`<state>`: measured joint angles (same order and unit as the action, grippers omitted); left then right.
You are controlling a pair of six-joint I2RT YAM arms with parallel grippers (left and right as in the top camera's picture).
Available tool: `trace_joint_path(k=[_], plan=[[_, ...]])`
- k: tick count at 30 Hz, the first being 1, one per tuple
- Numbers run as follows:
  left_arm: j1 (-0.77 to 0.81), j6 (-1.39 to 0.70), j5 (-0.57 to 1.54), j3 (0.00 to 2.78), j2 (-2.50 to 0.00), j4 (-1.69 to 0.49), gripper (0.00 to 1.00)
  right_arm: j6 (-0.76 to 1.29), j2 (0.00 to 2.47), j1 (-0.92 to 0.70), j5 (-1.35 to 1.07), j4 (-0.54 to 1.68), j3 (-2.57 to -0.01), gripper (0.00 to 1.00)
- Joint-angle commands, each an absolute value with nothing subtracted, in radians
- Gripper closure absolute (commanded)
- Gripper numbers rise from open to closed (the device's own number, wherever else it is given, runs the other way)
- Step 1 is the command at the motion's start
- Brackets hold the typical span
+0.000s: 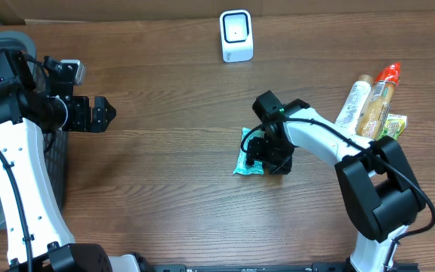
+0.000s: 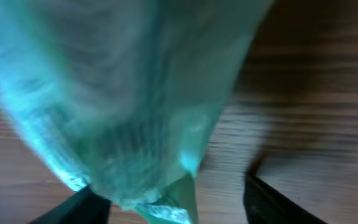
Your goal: Scan the item barcode
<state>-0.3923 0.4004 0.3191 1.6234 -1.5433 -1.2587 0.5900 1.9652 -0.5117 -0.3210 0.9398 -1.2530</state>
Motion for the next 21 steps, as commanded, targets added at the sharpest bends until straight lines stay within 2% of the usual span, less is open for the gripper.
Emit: trace_joint_path(k=[1,5,7,9,10,14,21], plan=[[-0.386,0.423,0.330,1.623,-1.549,-1.255,0.01,0.630,1.956,-0.501,-0.372,0.905,-1.216,0.38],[-0.386,0.423,0.330,1.623,-1.549,-1.255,0.01,0.641,1.958,-0.484,-0.372,0.867,-1.216,0.54],[-0.386,0.423,0.330,1.623,-1.549,-1.256,0.00,0.647,1.958,-0.482,-0.372,0.856,-1.216,0.71],[-0.386,0.423,0.330,1.623,-1.549,-1.256,0.01,0.648,1.958,-0.482,-0.372,0.852,-1.216,0.93],[-0.386,0.423,0.330,1.623,-1.549,-1.256,0.00,0.648,1.958,-0.482,-0.372,0.850,-1.217,0.96],[-0.386,0.423,0.330,1.623,-1.549,-1.255,0.00,0.607,1.931,-0.481,-0.354,0.865,-1.248,0.96],[-0.386,0.423,0.330,1.623,-1.549,-1.255,0.01,0.509,1.793,-0.499,-0.051,1.062,-1.397,0.96]])
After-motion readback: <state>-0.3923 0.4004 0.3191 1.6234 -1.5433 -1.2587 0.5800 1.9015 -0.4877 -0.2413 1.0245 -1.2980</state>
